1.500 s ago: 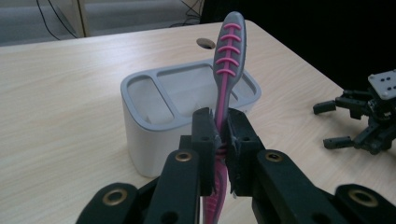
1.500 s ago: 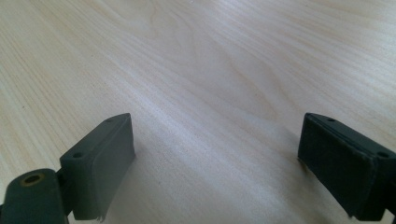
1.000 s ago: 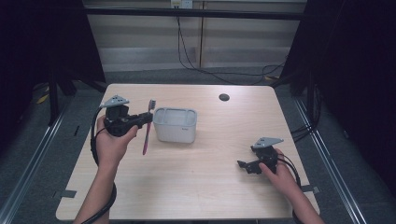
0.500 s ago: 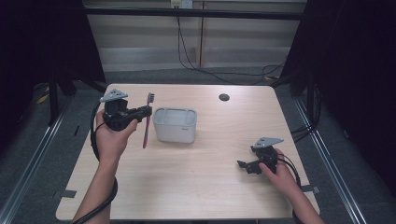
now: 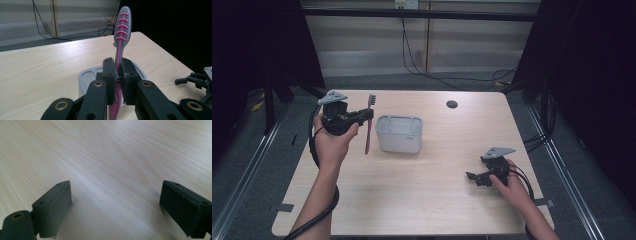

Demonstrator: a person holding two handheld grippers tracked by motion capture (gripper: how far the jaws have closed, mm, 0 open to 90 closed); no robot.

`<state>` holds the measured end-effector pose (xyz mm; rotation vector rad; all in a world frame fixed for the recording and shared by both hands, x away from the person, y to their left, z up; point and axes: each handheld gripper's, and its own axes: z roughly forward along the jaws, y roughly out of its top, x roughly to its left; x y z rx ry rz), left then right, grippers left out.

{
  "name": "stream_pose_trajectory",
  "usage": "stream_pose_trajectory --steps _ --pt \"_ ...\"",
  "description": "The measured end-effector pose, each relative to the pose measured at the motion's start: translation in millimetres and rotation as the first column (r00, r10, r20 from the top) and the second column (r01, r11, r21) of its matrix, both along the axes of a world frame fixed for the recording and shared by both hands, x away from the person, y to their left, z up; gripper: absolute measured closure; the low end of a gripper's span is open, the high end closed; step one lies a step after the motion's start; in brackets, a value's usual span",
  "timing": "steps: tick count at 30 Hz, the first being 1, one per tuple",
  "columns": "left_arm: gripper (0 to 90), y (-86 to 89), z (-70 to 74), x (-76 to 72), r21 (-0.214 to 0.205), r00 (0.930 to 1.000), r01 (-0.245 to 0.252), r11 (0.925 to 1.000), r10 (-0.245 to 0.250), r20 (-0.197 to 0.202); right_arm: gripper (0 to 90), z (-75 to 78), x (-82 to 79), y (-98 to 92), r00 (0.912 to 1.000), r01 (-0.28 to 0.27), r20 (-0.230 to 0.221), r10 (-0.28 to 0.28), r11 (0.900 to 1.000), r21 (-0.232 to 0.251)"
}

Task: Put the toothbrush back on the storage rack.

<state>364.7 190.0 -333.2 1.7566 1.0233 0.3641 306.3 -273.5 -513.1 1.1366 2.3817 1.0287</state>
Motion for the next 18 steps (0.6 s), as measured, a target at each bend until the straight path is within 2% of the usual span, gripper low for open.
stream_pose_trajectory --steps 18 --pt "83.3 -2.3 7.6 10.2 -0.005 0.9997 -0.018 0.9998 0.018 0.015 10.1 0.0 0.1 -0.1 1.0 0.0 0.0 0.0 1.0 0.0"
